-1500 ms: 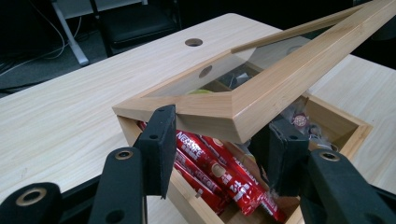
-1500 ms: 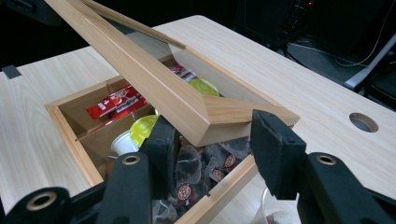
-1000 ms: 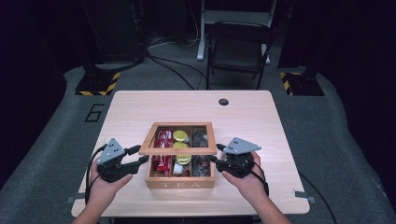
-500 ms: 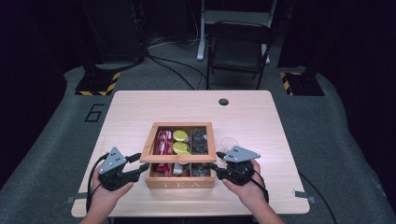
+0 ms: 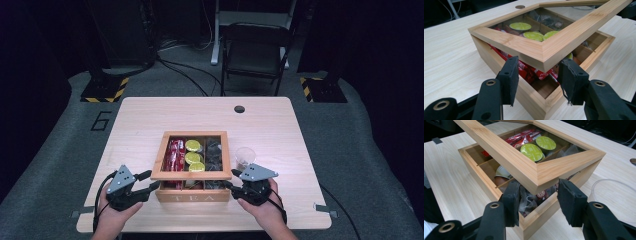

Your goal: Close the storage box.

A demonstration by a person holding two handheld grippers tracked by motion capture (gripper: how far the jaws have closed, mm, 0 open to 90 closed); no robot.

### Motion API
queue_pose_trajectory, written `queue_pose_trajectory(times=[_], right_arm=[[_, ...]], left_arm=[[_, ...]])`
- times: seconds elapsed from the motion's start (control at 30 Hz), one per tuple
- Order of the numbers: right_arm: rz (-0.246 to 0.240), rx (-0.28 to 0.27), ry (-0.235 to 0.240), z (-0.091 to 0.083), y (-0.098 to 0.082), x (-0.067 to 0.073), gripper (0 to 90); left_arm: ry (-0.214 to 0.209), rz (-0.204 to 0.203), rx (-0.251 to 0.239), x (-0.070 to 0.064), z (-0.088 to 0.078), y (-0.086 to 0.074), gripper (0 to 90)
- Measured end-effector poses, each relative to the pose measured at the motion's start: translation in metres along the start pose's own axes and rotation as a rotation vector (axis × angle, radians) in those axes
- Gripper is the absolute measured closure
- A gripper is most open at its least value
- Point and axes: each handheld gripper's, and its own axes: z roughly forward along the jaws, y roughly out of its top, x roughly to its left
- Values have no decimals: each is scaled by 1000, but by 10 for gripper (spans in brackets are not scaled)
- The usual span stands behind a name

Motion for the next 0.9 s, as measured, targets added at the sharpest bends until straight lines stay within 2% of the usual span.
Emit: queue_pose_trajectory(times=[0.2,0.3,0.37,0.4,0.47,0.57,0.63,0.7,0.73,0.87,0.9], right_arm=[[16,7,-1,3,-9,4,532],[2,17,-5,5,-13,5,532],[4,17,0,5,-14,5,532],[12,22,2,5,-15,6,532],[8,23,4,6,-16,5,532],[12,30,9,6,-18,6,531],[11,34,9,7,-20,6,531],[16,38,12,8,-21,7,532],[18,38,10,8,-21,7,532],[21,47,19,9,-23,6,532],[29,48,16,9,-23,6,533]], left_arm=[[-3,-9,23,-2,3,-8,510],[-5,-23,25,-3,5,-12,510],[-10,-16,37,-2,5,-13,509],[-1,-15,25,-2,6,-14,509],[-10,-19,43,-3,6,-15,509],[1,-19,43,-4,7,-17,509],[-10,-14,60,-3,6,-18,509],[-9,-30,59,-4,7,-19,509],[-7,-22,60,-4,7,-19,509],[-15,-37,76,-3,6,-20,509],[-8,-51,70,-4,6,-22,509]])
